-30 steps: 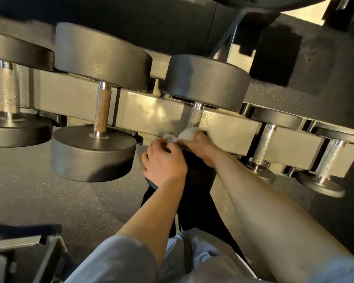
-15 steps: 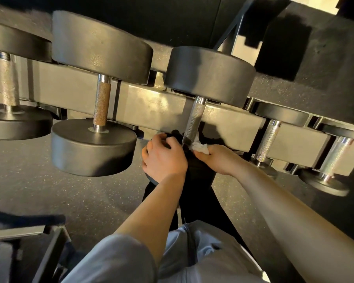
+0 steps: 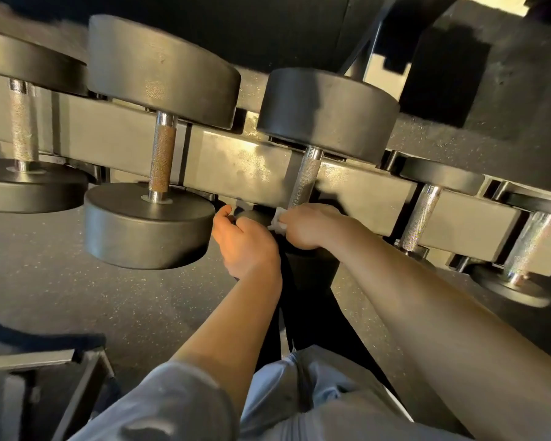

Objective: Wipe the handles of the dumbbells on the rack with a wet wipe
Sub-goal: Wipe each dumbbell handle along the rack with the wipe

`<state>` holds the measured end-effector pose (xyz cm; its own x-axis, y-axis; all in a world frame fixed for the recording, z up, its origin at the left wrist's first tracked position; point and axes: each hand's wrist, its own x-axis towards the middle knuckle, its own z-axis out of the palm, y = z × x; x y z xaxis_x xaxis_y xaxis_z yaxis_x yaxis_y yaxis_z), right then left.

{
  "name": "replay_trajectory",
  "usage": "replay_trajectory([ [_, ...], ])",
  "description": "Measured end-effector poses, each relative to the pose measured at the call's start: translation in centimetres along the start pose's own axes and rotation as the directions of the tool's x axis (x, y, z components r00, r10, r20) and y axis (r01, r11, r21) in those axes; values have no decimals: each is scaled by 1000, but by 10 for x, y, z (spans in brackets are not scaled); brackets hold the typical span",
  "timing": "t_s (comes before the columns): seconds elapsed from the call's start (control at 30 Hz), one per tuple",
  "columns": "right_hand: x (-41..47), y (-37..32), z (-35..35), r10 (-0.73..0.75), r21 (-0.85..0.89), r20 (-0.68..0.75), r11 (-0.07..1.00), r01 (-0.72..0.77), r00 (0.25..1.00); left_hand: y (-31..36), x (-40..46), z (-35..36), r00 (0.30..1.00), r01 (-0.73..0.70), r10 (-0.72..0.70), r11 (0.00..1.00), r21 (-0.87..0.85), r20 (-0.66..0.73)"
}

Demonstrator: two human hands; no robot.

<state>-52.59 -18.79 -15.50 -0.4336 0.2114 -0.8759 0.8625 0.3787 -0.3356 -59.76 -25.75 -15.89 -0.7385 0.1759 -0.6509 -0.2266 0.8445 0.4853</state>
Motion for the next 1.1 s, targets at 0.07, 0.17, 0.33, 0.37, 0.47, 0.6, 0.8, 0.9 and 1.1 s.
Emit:
replay_trajectory([
  [0.07,-7,8,4,-33,34,-15,999,33,999,-1,1,0,1000,-7,6,999,37,5],
  [0.17,-21,38,16,-67,150,5,987,66,998,1,0,1,999,-31,31,997,76,-5],
  [0.33,-29,69,28,-42,297,10,954,37,999,0,1,4,998,-35,41,989,145,-40],
  [0.37,-25,71,28,-57,262,-3,963,55,998,-1,1,4,998,-34,42,987,157,-49],
  [0.47,-12,76,30,-39,163,-20,986,42,999,0,1,6,997,-42,54,983,180,-63],
  [0.6,3,84,39,-39,300,5,953,36,999,-1,3,7,996,-50,64,979,197,-68],
  [0.8,29,76,42,-7,447,27,895,-6,1000,-1,6,8,995,-38,59,972,231,-82],
  [0.9,22,79,49,-5,557,-23,830,17,1000,0,4,8,995,-35,56,973,228,-86],
  [1.1,-6,82,47,-117,291,-99,946,141,988,-1,2,7,995,-34,53,976,216,-82],
])
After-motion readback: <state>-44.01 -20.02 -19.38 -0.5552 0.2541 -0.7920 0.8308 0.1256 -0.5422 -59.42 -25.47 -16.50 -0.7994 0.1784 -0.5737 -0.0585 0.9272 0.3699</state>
